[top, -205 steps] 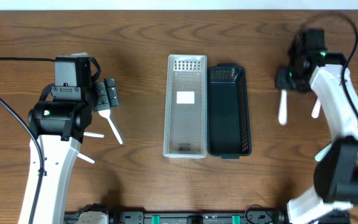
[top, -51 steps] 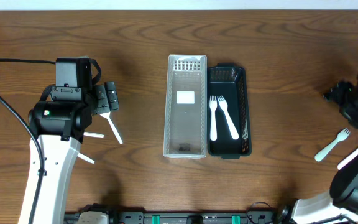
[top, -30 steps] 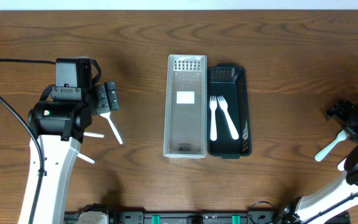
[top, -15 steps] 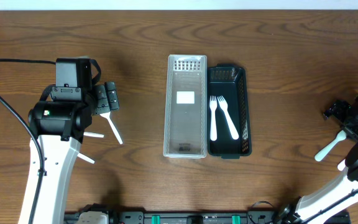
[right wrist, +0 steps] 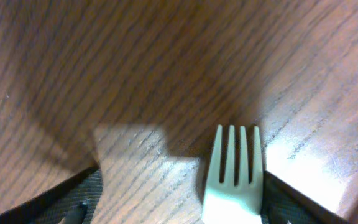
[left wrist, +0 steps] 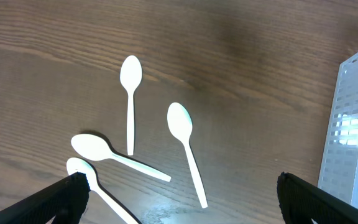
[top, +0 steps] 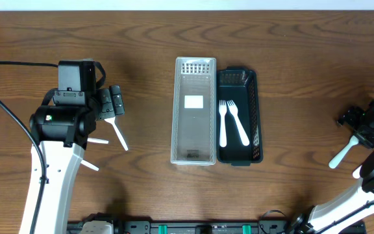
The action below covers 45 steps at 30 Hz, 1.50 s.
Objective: Pack container
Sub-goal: 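Reach the right gripper to the third white fork and grasp it, then drop the third fork into the black tray with the right gripper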
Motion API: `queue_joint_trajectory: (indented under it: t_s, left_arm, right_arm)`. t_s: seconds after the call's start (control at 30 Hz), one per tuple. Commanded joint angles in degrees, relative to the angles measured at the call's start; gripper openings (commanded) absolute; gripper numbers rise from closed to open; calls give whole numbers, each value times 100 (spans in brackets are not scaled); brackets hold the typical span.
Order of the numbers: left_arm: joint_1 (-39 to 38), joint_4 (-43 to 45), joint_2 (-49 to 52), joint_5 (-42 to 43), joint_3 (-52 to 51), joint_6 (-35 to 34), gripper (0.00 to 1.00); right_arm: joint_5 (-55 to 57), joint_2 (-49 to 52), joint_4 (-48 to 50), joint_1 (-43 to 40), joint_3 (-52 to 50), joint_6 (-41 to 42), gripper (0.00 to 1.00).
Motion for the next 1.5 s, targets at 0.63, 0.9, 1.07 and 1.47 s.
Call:
queue_joint_trajectory:
  t_s: [0.63,0.9,1.07,1.47]
  left_arm:
    - [24,-17,-9,-11,118,-70,98]
    - [24,-15,-9,-11,118,-70,98]
    - [24,-17,-9,-11,118,-70,98]
    - [24,-17,-9,-11,118,-70,98]
  right_arm:
    - [0,234,-63,-24,-271,-42,33]
    - [-199,216,-39,-20,-245,-111,9]
    - [-570,72,-240,20,72,-17,2]
    - [-640,-1864,-966,2004,925,-7,1]
